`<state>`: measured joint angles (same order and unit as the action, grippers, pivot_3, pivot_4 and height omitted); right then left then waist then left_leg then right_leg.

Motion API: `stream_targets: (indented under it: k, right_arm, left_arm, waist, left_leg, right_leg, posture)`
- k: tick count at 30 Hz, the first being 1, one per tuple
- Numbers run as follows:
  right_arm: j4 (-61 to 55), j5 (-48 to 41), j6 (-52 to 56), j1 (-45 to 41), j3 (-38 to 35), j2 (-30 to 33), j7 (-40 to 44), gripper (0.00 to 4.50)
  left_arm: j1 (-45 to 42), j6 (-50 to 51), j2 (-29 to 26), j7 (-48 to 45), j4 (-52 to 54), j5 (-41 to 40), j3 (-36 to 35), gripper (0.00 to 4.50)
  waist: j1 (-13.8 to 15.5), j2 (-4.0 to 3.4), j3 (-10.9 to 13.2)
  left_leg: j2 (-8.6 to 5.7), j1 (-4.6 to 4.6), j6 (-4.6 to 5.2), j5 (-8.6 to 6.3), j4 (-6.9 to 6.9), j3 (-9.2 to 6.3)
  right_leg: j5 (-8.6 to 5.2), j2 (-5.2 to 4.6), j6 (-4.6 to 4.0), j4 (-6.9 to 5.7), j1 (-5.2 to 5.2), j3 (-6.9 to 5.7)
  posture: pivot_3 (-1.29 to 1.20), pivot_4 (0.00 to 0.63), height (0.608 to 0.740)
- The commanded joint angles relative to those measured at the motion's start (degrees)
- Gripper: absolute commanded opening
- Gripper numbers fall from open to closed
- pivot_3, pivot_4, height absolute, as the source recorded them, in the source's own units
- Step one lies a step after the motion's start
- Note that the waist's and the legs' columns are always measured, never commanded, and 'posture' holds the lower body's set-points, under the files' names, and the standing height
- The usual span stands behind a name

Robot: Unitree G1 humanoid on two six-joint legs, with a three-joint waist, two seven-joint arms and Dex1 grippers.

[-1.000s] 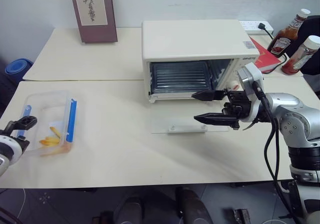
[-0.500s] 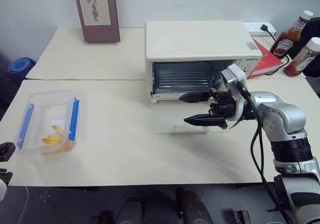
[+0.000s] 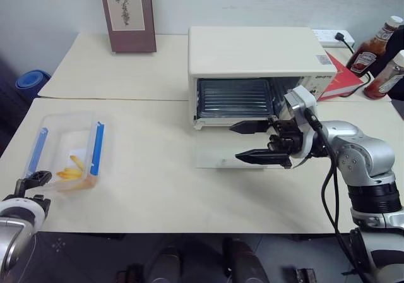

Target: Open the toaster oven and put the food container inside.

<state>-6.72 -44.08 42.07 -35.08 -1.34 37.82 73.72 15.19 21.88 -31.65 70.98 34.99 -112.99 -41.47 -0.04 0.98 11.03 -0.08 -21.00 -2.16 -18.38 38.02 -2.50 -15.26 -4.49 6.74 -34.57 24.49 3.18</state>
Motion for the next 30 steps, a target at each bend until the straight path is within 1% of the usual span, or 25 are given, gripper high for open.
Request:
stream_targets:
  k: [1, 3, 6, 9, 10, 16, 18, 19, 20, 22, 23, 24, 25, 26, 28, 30]
  right_arm:
    - [-5.60, -2.94, 1.22, 1.86, -3.68, 1.37, -2.21, 4.50]
    - [-7.99, -4.01, 1.93, 3.48, -4.84, 1.95, -3.37, 4.50]
    - [-10.66, -5.80, 3.07, 5.27, -6.68, 2.73, -5.28, 4.50]
    - [-12.33, -7.12, 3.89, 6.51, -8.15, 3.54, -7.02, 4.50]
    - [-12.83, -7.54, 4.10, 6.87, -8.51, 3.77, -7.43, 4.50]
    - [-14.88, -9.94, 5.06, 8.38, -10.08, 5.04, -9.55, 4.50]
    - [-15.46, -10.15, 5.06, 8.90, -10.41, 5.76, -9.98, 4.50]
    - [-15.80, -10.63, 5.38, 9.22, -10.78, 6.30, -10.15, 4.50]
    - [-16.02, -11.07, 5.62, 9.45, -11.11, 6.77, -10.22, 4.50]
    - [-16.13, -11.88, 5.97, 9.79, -11.50, 7.56, -10.32, 4.50]
    - [-15.89, -13.03, 7.08, 10.07, -11.97, 8.31, -10.56, 4.50]
    - [-15.86, -14.45, 8.30, 10.47, -12.78, 9.20, -10.67, 4.50]
    - [-16.13, -15.50, 9.10, 10.81, -13.50, 9.84, -10.92, 4.50]
    - [-16.53, -15.84, 9.23, 11.07, -13.94, 10.27, -11.42, 4.50]
    - [-17.33, -15.07, 8.44, 11.60, -14.20, 10.62, -12.58, 4.50]
    - [-18.04, -14.22, 7.97, 12.46, -14.59, 10.70, -13.70, 4.50]
  left_arm:
    - [-6.14, 3.11, -1.35, 2.88, -4.78, -0.01, 0.70, 4.47]
    - [-10.10, 5.23, -1.89, 3.95, -8.30, -0.01, 1.17, 4.47]
    - [-14.30, 8.51, -2.37, 5.05, -12.51, -0.01, 1.01, 3.89]
    - [-17.14, 11.32, -2.82, 6.16, -16.01, -0.01, 0.54, 3.02]
    - [-17.44, 11.94, -3.23, 6.70, -17.04, -0.01, 0.24, 2.65]
    - [-18.28, 15.51, -4.89, 7.59, -20.87, -0.01, -1.00, 0.82]
    - [-17.61, 19.90, -7.40, 5.82, -22.76, -0.01, -0.72, 0.31]
    - [-17.35, 23.55, -9.81, 3.78, -24.97, -0.01, -0.47, 0.15]
    - [-17.32, 26.63, -11.79, 2.01, -26.94, -0.01, -0.29, 0.06]
    - [-17.46, 30.63, -14.89, -0.92, -29.87, -0.01, 0.07, 0.06]
    - [-18.16, 33.94, -18.02, -3.91, -32.16, -0.01, 1.17, 0.06]
    - [-19.12, 38.37, -22.86, -8.68, -34.27, -0.01, 3.73, 0.06]
    - [-20.48, 42.35, -26.12, -13.07, -36.13, -0.01, 5.97, 0.06]
    - [-21.67, 45.39, -28.20, -16.98, -37.70, -0.01, 7.82, 0.06]
    - [-23.44, 48.98, -30.35, -22.46, -39.30, -0.01, 10.94, 0.06]
    - [-25.51, 51.70, -31.96, -27.36, -39.66, -0.01, 14.38, 0.06]
  waist:
    - [0.02, 0.01, 0.00]
    - [-0.03, 0.02, -0.01]
    - [-0.13, 0.02, -0.01]
    - [-0.08, 0.02, -0.01]
    - [-0.07, 0.03, -0.01]
    - [-0.01, 0.03, -0.02]
    - [-0.17, 0.04, -0.01]
    - [-0.17, 0.06, -0.01]
    - [-0.16, 0.07, -0.01]
    - [-0.20, 0.06, -0.01]
    - [-0.20, 0.06, -0.01]
    - [-0.17, 0.10, 0.02]
    - [-0.06, 0.26, 0.09]
    - [0.01, 0.28, 0.10]
    - [0.02, 0.25, 0.11]
    - [-0.11, 0.25, 0.11]
  left_leg:
    - [0.00, 0.01, 0.00, 0.01, 0.00, -0.01]
    - [0.00, 0.02, -0.01, 0.01, 0.01, -0.02]
    - [0.00, 0.01, -0.01, 0.00, -0.01, -0.02]
    - [0.01, 0.00, -0.02, 0.01, -0.01, -0.03]
    - [0.01, 0.00, -0.03, 0.01, -0.01, -0.04]
    - [0.01, 0.00, -0.05, 0.02, -0.02, -0.06]
    - [0.01, 0.00, -0.06, 0.02, -0.03, -0.05]
    - [0.02, -0.01, -0.06, 0.02, -0.04, -0.06]
    - [0.02, 0.00, -0.06, 0.02, -0.04, -0.06]
    - [0.02, 0.00, -0.06, 0.02, -0.07, -0.06]
    - [0.02, 0.00, -0.06, 0.02, -0.08, -0.06]
    - [0.02, 0.01, -0.06, 0.02, -0.09, -0.05]
    - [0.02, -0.01, -0.06, 0.02, -0.09, -0.07]
    - [0.03, -0.04, -0.09, 0.04, -0.09, -0.14]
    - [-0.02, -0.08, -0.11, 0.05, -0.10, -0.21]
    - [-0.04, -0.09, -0.07, 0.02, -0.12, -0.14]
  right_leg:
    - [0.04, 0.00, 0.07, -0.02, 0.00, 0.00]
    - [0.16, 0.01, 0.30, -0.06, 0.00, -0.01]
    - [0.43, 0.01, 0.79, -0.05, 0.04, -0.02]
    - [0.44, 0.01, 0.80, -0.02, 0.04, -0.04]
    - [0.44, 0.01, 0.81, -0.03, 0.03, -0.04]
    - [0.44, 0.00, 0.81, -0.02, 0.04, -0.05]
    - [0.44, 0.00, 0.81, 0.02, 0.03, -0.05]
    - [0.44, 0.00, 0.81, 0.02, 0.04, -0.05]
    - [0.44, 0.00, 0.80, 0.02, 0.04, -0.06]
    - [0.43, 0.00, 0.79, 0.01, 0.07, -0.08]
    - [0.41, 0.00, 0.75, 0.02, 0.07, -0.08]
    - [0.29, 0.00, 0.52, 0.04, 0.07, -0.08]
    - [0.18, 0.00, 0.32, 0.02, 0.08, -0.10]
    - [0.11, 0.01, 0.20, 0.01, 0.09, -0.19]
    - [-0.10, -0.05, -0.18, 0.07, 0.07, -0.27]
    - [-0.09, -0.10, -0.17, 0.11, 0.07, -0.23]
  posture:
    - [0.00, 0.150, 0.740]
    - [0.00, 0.150, 0.740]
    - [0.00, 0.150, 0.740]
    - [0.00, 0.150, 0.740]
    - [0.00, 0.150, 0.740]
    - [0.00, 0.150, 0.740]
    - [0.00, 0.150, 0.740]
    - [0.00, 0.150, 0.740]
    - [0.00, 0.150, 0.740]
    - [0.00, 0.150, 0.740]
    - [0.00, 0.150, 0.740]
    - [0.00, 0.150, 0.740]
    - [0.00, 0.150, 0.740]
    - [0.00, 0.150, 0.740]
    - [0.00, 0.150, 0.740]
    - [0.00, 0.150, 0.740]
